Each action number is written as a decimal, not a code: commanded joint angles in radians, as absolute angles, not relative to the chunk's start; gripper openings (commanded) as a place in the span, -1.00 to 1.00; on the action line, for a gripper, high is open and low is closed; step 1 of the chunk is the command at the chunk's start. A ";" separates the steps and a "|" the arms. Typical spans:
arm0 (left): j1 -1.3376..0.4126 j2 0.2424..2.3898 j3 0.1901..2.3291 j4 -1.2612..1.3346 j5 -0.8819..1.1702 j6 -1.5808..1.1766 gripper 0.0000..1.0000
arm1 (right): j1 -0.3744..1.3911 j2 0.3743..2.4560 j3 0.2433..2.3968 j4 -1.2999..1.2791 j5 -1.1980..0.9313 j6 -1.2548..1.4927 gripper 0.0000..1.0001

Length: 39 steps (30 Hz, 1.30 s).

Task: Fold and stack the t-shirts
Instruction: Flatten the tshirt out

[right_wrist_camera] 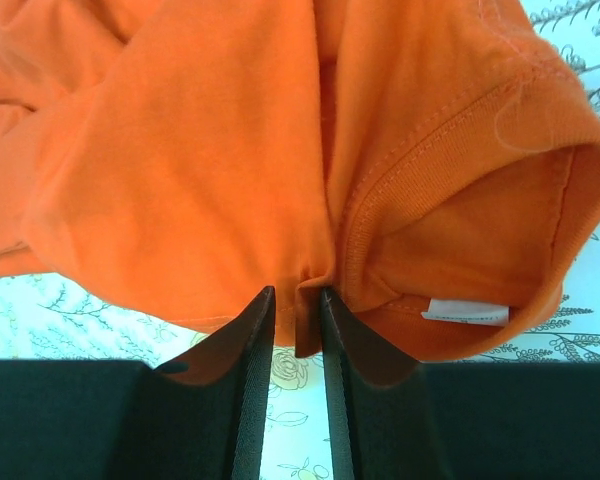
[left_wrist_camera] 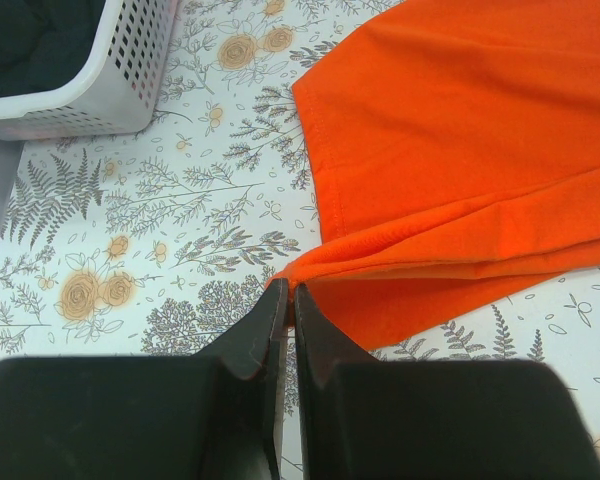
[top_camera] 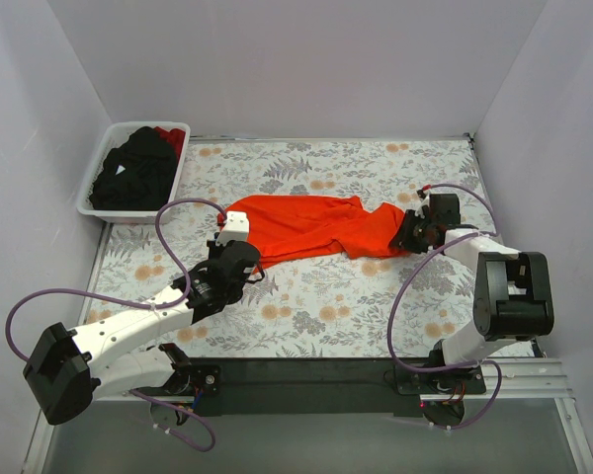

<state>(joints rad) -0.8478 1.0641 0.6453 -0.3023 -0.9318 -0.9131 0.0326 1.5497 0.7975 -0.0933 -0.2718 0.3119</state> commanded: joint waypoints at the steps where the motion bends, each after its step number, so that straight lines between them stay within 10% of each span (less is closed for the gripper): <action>1: -0.844 1.040 0.641 -0.284 -0.950 -0.913 -1.00 | 0.029 1.568 0.779 -0.046 -0.284 0.313 -0.39; 13: -0.844 1.035 0.646 -0.284 -0.951 -0.916 -1.00 | 0.014 1.520 0.782 -0.048 -0.294 0.305 -0.97; 30: -0.663 1.129 0.801 -0.152 -0.813 -0.870 -1.00 | -0.076 1.410 1.228 -0.311 -0.267 0.296 -0.97; 39: -0.525 1.319 1.216 -0.075 -0.785 -0.652 -1.00 | -0.236 1.454 1.566 -0.409 -0.437 0.330 -0.97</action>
